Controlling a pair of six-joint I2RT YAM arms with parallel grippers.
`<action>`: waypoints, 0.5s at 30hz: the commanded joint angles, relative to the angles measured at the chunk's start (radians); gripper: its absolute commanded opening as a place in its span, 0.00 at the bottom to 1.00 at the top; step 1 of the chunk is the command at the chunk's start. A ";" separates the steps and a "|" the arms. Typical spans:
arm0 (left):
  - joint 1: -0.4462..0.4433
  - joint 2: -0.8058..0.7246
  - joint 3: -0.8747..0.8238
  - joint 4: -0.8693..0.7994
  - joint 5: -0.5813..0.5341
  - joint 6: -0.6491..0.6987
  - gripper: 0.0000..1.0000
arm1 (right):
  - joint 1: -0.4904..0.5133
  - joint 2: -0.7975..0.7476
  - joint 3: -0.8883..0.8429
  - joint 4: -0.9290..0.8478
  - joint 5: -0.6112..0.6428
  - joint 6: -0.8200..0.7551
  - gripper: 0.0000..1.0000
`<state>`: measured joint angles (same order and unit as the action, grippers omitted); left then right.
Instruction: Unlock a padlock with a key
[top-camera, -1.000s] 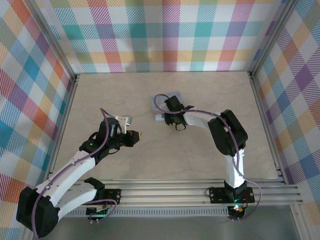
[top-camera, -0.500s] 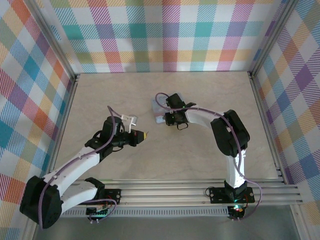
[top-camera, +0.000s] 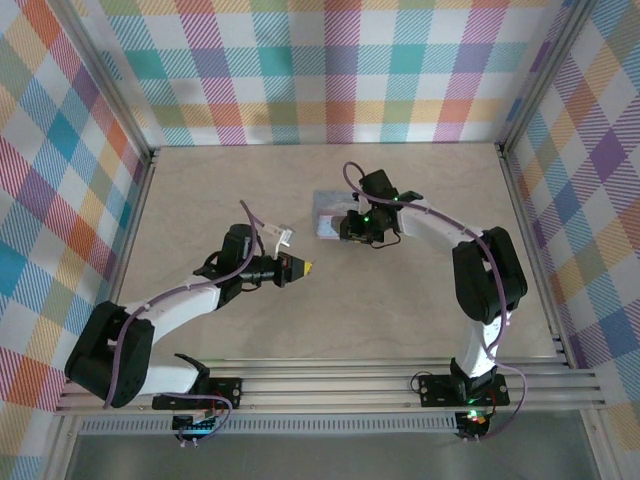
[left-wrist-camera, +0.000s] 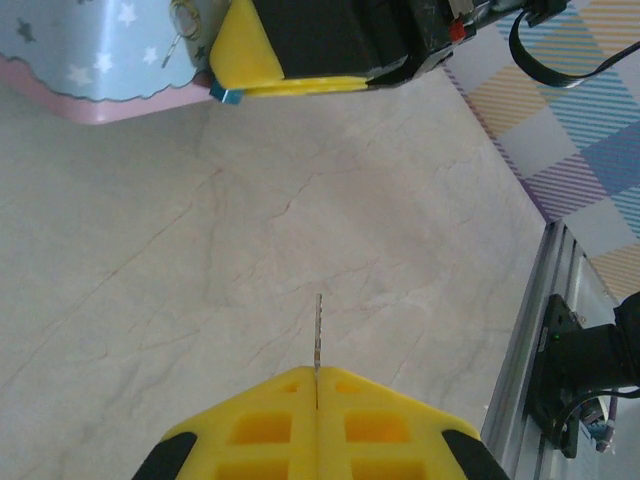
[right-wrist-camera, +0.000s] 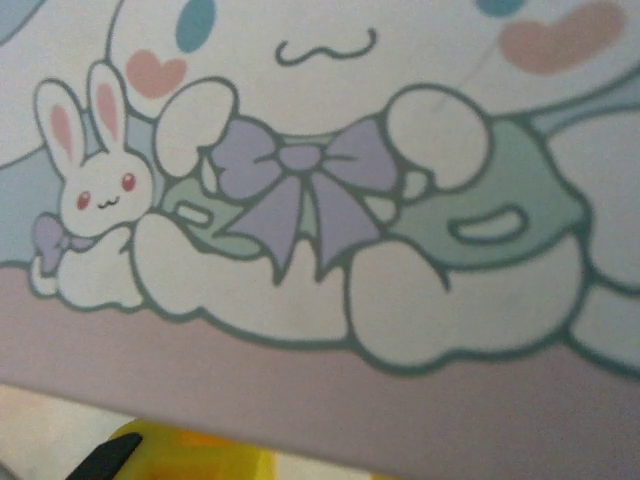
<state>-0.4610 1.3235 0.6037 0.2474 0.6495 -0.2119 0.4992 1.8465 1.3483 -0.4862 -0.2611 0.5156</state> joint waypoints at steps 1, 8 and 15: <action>0.007 0.020 0.037 0.105 0.039 0.050 0.00 | 0.001 -0.044 0.025 -0.030 -0.116 0.050 0.00; 0.004 0.099 0.065 0.178 0.050 0.041 0.00 | -0.013 -0.017 0.112 -0.102 -0.196 0.101 0.00; 0.003 0.194 0.063 0.324 0.051 -0.038 0.00 | -0.030 0.011 0.164 -0.146 -0.267 0.119 0.00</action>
<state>-0.4610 1.4895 0.6456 0.4541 0.6731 -0.2142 0.4820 1.8477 1.4673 -0.6128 -0.4553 0.6220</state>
